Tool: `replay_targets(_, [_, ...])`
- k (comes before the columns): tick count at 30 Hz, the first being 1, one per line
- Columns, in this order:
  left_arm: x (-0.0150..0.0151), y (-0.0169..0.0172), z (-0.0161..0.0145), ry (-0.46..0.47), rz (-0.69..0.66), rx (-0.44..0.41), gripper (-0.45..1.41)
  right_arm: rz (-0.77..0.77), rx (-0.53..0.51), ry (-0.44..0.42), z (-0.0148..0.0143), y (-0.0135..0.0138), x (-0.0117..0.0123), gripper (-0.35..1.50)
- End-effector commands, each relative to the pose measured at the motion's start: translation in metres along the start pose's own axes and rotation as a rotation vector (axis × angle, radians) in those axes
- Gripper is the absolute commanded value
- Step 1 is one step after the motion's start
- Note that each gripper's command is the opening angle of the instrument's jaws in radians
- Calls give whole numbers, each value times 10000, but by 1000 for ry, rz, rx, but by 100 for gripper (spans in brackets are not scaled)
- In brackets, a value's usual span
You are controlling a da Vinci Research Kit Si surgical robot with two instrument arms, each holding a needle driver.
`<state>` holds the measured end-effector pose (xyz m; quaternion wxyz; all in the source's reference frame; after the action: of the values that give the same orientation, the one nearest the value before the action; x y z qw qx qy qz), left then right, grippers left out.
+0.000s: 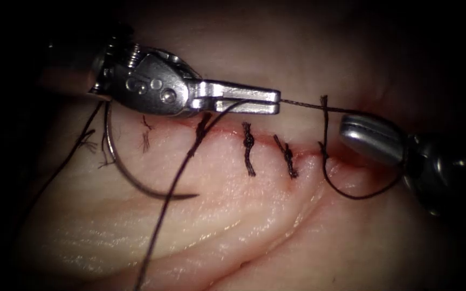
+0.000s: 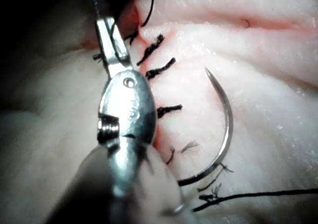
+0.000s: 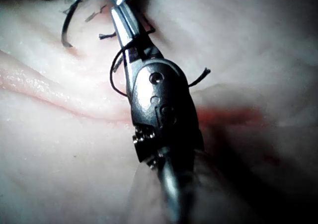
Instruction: Wound Closure
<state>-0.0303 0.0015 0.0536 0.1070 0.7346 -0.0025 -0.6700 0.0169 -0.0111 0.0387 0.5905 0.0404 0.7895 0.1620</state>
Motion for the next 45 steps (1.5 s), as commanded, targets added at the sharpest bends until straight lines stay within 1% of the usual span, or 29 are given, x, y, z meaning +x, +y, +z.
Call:
replay_targets(1, [-8,5,10,-7,-3,-12,-45,-1,-5,2,8,1,-6,-35])
replay_targets(2, [-11,11,14,-12,-9,-21,-45,-6,-15,1,9,1,-5,-35])
replay_targets(4, [-16,23,23,-26,-19,-35,-45,4,-21,6,11,1,-5,-25])
replay_targets(7, [-21,38,33,-52,-33,-55,-45,-2,-58,5,12,4,-3,-3])
replay_targets(9, [-21,46,39,-72,-33,-72,-45,-8,-116,4,10,8,1,37])
replay_targets(10, [-19,50,41,-75,-31,-73,-45,11,-132,0,10,10,1,46])
replay_targets(12, [-17,53,45,-81,-31,-76,-45,69,-177,-43,8,13,-1,59])
replay_targets(13, [-15,55,47,-84,-31,-77,-45,92,-189,-61,7,15,-3,59])
replay_targets(14, [-13,57,49,-89,-31,-80,-45,134,-207,-105,6,18,-5,59])
replay_targets(16, [-2,62,63,-100,-36,-94,-45,285,-280,-210,2,28,-13,56])
replay_targets(17, [1,62,66,-100,-39,-96,-45,308,-291,-240,1,30,-15,54])
replay_targets(18, [5,62,70,-103,-42,-96,-45,325,-305,-265,0,31,-17,49])
replay_targets(20, [14,61,76,-110,-48,-100,-45,372,-352,-287,-3,34,-20,37])
replay_targets(21, [22,60,80,-116,-55,-111,-45,420,-386,-319,-6,35,-23,14])
replay_targets(22, [26,59,81,-120,-64,-110,-45,428,-395,-347,-6,35,-23,9])
replay_targets(23, [32,58,83,-128,-68,-101,-45,447,-409,-372,-7,35,-24,9])
replay_targets(25, [50,53,85,-160,-76,-85,-45,470,-454,-499,-6,34,-26,9])
replay_targets(28, [59,53,85,-168,-59,-89,-45,472,-487,-568,-6,36,-28,10])
replay_targets(29, [60,53,85,-172,-61,-92,-45,470,-499,-605,-5,36,-30,14])
replay_targets(31, [61,53,85,-180,-55,-90,-45,473,-522,-643,-5,37,-34,34])
replay_targets(32, [61,54,85,-185,-55,-90,-45,476,-537,-666,-4,39,-37,59])
replay_targets(33, [61,54,85,-192,-54,-92,-45,474,-549,-679,-4,40,-40,74])
replay_targets(34, [60,54,85,-197,-54,-96,-45,472,-557,-690,-3,41,-43,79])
replay_targets(37, [60,54,85,-205,-48,-97,-45,490,-585,-742,-4,46,-53,79])
replay_targets(38, [60,53,85,-205,-49,-97,-45,504,-602,-750,-5,48,-57,83])
replay_targets(41, [59,53,86,-211,-49,-99,-45,525,-623,-763,-6,53,-67,84])
replay_targets(43, [59,53,87,-212,-49,-99,-45,543,-633,-766,-7,54,-73,83])
replay_targets(45, [58,53,87,-216,-49,-102,-45,562,-642,-771,-7,55,-78,74])
